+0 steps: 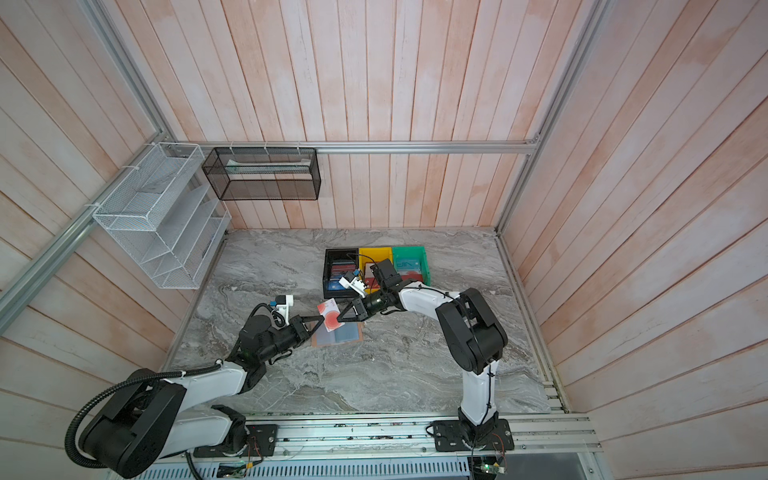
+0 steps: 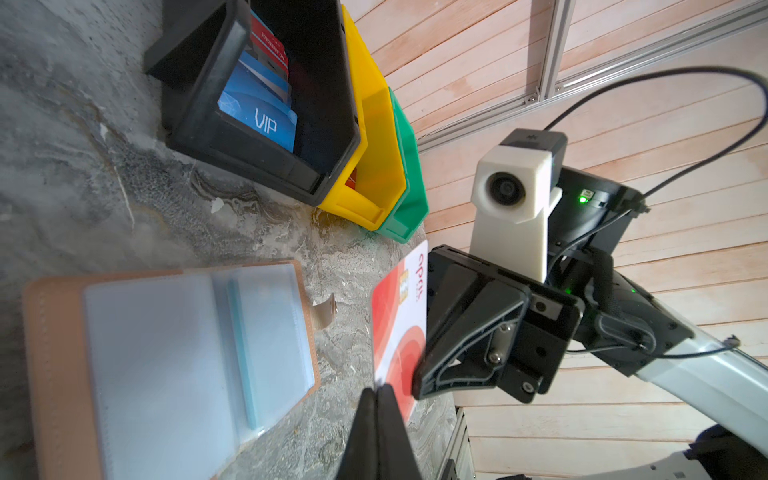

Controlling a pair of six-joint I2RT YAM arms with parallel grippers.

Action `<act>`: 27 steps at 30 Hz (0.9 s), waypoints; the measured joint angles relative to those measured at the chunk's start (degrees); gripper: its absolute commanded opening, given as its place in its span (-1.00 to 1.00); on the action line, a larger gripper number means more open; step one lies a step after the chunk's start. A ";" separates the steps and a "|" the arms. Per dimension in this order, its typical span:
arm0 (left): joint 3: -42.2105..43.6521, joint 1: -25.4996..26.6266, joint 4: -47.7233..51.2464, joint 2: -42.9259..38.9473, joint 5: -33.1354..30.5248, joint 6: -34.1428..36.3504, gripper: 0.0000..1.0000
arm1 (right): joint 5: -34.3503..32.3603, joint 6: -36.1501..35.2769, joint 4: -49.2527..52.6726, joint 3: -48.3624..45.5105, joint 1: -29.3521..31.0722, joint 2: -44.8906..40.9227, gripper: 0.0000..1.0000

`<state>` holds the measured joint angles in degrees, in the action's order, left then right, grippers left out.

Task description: Take the credit cards out of the card holder

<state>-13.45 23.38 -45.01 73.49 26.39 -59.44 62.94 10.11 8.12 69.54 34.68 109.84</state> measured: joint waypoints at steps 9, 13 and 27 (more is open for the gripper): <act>0.31 3.41 0.00 0.76 -0.37 -0.20 -1.00 | 0.13 -0.02 0.52 2.54 0.00 0.33 -0.84; 0.90 4.31 0.04 0.87 -0.61 -0.35 -1.00 | 0.48 -0.24 0.74 3.50 0.00 0.33 -0.88; 0.94 4.83 2.64 0.85 -1.42 -0.15 -1.00 | -1.64 -7.98 10.95 9.29 -1.38 0.42 -1.00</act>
<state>-12.51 28.21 -42.37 74.35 24.97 -59.59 61.30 2.13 19.07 78.83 33.30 110.26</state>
